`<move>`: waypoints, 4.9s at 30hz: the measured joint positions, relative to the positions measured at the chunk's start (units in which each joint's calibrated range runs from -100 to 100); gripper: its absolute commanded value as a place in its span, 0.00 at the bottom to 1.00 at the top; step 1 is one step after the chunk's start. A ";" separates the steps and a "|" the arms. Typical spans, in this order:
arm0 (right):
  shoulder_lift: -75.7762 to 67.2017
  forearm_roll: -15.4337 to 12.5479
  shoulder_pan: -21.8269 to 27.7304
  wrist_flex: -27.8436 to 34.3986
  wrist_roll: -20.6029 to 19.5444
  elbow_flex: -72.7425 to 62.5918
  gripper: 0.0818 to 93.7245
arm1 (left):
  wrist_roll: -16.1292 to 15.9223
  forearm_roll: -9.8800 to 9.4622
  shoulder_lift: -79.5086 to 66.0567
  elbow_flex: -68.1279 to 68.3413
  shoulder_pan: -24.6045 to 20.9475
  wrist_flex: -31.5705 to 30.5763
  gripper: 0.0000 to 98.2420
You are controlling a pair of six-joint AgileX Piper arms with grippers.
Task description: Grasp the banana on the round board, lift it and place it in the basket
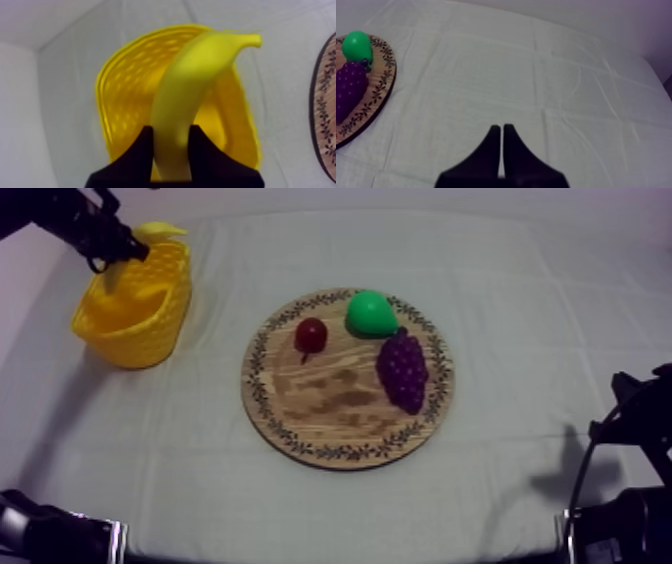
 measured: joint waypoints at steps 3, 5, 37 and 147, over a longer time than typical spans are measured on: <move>0.00 0.00 0.00 0.00 0.00 0.00 0.00 | 0.27 0.08 1.50 1.20 -1.72 -2.15 0.16; 0.00 0.00 0.00 0.00 0.00 0.00 0.00 | 0.51 0.14 2.29 2.06 -2.61 -3.68 0.16; 0.00 0.00 0.00 0.00 0.00 0.00 0.00 | 0.81 5.12 8.76 14.73 -6.49 -27.46 0.42; 0.00 0.00 0.00 0.03 0.00 0.00 0.00 | 12.42 20.73 -101.12 78.60 -3.66 -26.93 0.00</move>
